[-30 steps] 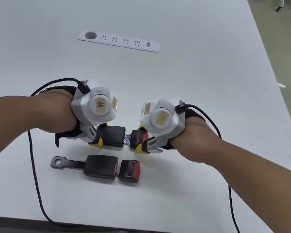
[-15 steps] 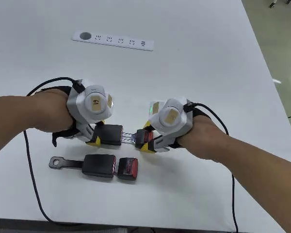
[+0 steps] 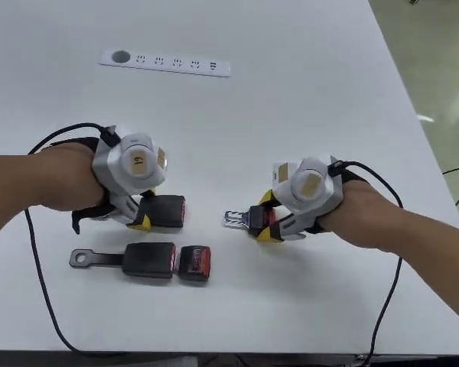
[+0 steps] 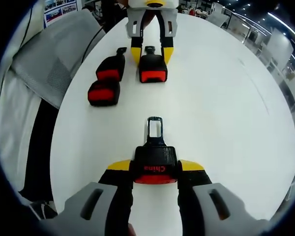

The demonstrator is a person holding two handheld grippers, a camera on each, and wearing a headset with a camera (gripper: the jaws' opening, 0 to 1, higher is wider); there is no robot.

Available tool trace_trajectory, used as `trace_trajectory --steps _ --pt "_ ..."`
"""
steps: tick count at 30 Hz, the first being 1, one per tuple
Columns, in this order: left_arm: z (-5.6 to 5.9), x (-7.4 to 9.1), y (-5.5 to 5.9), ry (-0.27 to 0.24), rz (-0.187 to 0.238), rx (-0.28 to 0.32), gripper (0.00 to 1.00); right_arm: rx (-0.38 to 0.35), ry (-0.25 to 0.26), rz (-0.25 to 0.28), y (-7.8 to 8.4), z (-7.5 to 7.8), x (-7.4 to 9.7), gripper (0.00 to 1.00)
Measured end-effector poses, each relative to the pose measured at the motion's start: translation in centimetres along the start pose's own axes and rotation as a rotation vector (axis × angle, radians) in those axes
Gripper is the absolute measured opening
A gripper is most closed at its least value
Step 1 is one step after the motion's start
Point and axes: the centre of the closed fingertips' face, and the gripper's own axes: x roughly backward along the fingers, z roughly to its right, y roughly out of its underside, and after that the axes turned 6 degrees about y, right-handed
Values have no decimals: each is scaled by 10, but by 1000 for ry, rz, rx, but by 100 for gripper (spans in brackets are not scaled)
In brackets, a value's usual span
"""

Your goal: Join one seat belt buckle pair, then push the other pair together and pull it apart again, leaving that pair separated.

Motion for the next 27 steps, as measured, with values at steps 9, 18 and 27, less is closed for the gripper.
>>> trace_trajectory --steps 9,18,27 --pt "0 1 0 -8 16 19 33 -31 0 -15 7 0 4 34" --pt "9 5 2 -5 34 14 43 -145 15 19 4 -3 9 37" --pt "10 46 -2 -152 158 93 48 -243 128 125 -26 -1 42 46"
